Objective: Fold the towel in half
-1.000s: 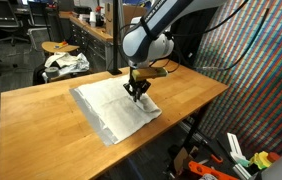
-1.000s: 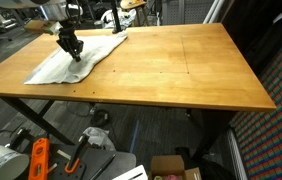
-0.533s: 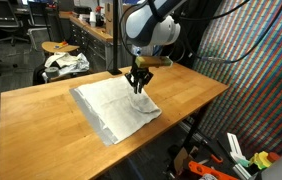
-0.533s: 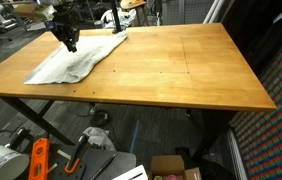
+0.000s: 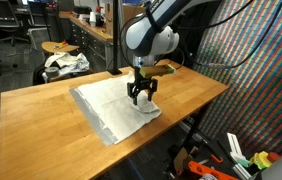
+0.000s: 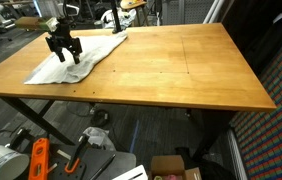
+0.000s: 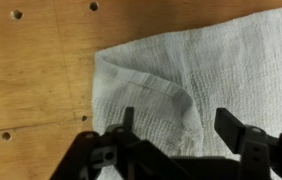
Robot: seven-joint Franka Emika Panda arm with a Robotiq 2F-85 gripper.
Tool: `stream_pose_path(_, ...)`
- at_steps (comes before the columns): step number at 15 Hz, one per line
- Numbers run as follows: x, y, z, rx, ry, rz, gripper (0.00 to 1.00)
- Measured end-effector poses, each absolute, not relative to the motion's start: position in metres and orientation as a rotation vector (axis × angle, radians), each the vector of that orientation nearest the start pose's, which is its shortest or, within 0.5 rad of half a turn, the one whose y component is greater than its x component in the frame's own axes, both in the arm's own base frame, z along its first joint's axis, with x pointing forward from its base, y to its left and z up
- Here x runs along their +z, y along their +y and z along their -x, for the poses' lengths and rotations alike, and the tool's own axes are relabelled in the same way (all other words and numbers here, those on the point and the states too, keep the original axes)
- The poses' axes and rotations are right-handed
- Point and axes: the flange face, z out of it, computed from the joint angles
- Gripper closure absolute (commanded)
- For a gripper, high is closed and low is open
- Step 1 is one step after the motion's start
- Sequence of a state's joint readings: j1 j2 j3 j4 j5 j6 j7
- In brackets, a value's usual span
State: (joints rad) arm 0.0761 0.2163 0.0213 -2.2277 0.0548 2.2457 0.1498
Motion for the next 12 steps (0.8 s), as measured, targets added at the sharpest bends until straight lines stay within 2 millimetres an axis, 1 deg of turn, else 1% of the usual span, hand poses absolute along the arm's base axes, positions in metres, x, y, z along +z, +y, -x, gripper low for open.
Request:
stream_pose_path(1,0.254,0.054,-0.519,0.334,0.126,3.102,0.30)
stream_pose_path(2,0.248,0.055,-0.517,0.348,0.111,3.102,0.31)
stream_pose_path(3,0.243,0.056,-0.517,0.357,0.099,3.100,0.36)
stream_pose_path(5,0.237,0.058,-0.516,0.366,0.076,3.095,0.54)
stream_pose_path(7,0.233,0.059,-0.516,0.371,0.060,3.088,0.68)
stream_pose_path(10,0.228,0.059,-0.516,0.371,0.054,3.088,0.92)
stream_pose_path(11,0.227,0.059,-0.517,0.363,0.056,3.088,0.99)
stream_pose_path(12,0.227,0.058,-0.518,0.359,0.058,3.088,1.00)
